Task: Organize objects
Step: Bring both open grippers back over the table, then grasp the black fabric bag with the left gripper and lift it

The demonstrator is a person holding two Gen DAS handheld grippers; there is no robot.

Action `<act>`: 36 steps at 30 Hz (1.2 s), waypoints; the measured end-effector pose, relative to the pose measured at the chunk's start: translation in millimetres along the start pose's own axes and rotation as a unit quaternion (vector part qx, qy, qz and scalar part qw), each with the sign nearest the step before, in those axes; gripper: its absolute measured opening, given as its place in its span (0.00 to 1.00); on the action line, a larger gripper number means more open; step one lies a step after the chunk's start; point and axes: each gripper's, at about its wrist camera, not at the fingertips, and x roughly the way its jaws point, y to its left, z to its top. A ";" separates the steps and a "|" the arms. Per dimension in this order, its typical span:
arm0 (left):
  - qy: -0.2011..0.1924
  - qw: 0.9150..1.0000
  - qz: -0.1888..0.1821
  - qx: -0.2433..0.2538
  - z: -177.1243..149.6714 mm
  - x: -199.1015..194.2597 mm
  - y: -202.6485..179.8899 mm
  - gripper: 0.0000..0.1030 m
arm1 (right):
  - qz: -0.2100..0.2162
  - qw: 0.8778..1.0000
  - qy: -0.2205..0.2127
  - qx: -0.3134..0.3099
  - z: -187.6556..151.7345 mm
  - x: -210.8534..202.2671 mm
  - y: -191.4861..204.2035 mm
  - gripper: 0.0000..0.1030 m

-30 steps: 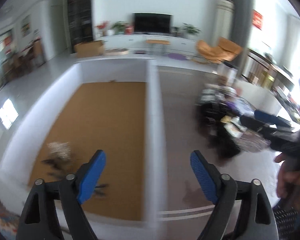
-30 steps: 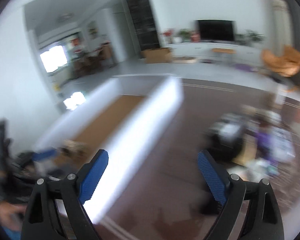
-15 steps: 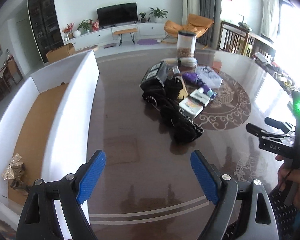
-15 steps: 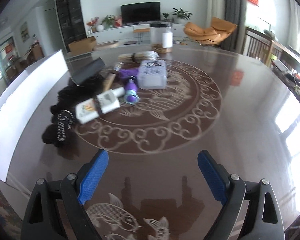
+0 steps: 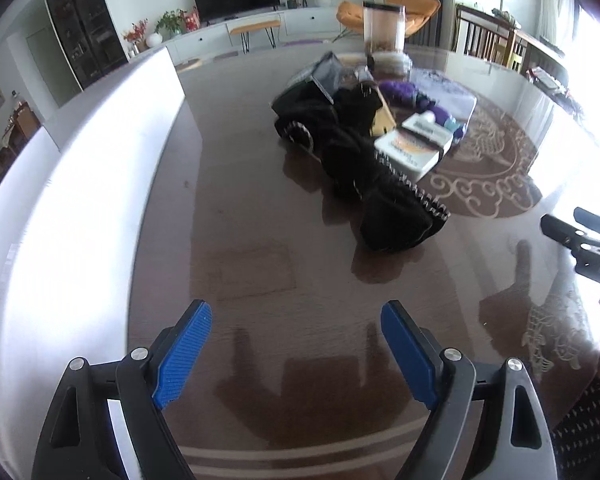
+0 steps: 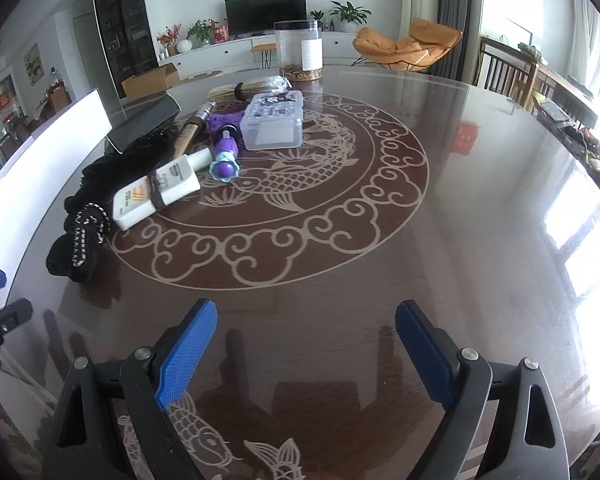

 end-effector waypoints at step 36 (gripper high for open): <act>-0.042 0.990 -0.117 -0.070 59.1 45.6 4.9 0.35 | -0.039 0.999 0.023 0.016 0.3 19.3 -1.3 1.00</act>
